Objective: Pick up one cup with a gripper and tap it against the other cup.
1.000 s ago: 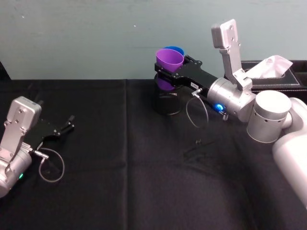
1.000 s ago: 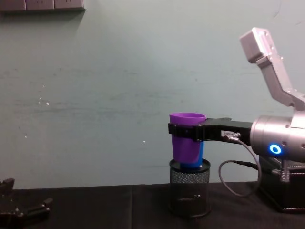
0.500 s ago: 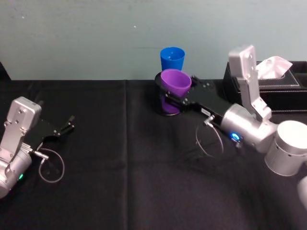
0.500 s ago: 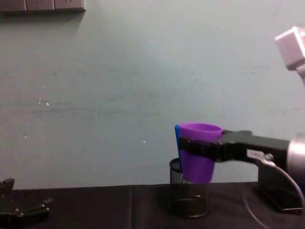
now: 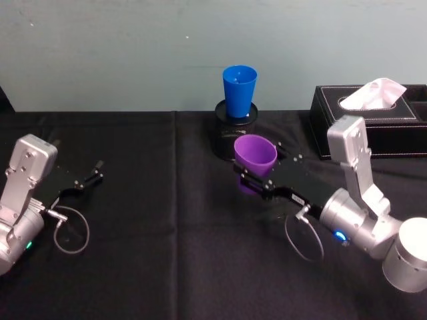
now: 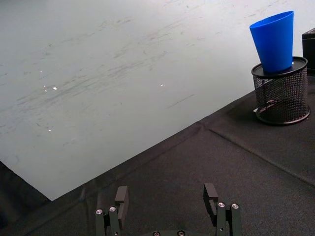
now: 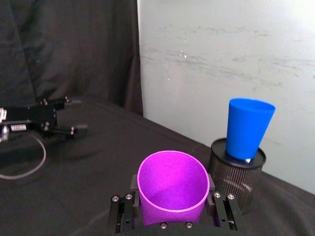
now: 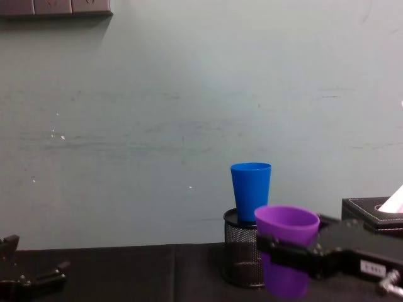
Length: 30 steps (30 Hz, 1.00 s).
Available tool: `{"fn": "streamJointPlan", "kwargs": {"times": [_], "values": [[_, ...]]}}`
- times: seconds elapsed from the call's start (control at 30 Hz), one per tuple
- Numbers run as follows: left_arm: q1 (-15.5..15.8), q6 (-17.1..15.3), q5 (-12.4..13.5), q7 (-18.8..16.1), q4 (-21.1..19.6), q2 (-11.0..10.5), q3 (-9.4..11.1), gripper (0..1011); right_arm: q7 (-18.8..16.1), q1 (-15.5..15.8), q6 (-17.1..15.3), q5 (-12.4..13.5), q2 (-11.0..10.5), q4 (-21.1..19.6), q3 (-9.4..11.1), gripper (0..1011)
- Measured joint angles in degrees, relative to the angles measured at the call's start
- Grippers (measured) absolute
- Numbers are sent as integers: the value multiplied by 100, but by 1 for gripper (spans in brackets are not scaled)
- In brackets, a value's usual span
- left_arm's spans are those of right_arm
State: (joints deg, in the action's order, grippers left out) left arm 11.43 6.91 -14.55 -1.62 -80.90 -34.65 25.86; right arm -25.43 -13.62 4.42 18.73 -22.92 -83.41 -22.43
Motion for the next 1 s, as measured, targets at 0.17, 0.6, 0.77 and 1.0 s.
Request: {"fn": "streamJointPlan", "kwargs": {"times": [0.17, 0.6, 0.77, 1.0], "values": [[0, 0, 0, 0, 0, 0, 0, 1000, 8, 91, 197, -91, 41, 175, 13, 730], [0, 0, 0, 0, 0, 0, 0, 1000, 67, 163, 624, -393, 268, 766, 55, 730], [0, 0, 0, 0, 0, 0, 0, 1000, 62, 175, 676, -453, 333, 889, 88, 730], [0, 0, 0, 0, 0, 0, 0, 1000, 23, 181, 709, -475, 395, 985, 132, 730]]}}
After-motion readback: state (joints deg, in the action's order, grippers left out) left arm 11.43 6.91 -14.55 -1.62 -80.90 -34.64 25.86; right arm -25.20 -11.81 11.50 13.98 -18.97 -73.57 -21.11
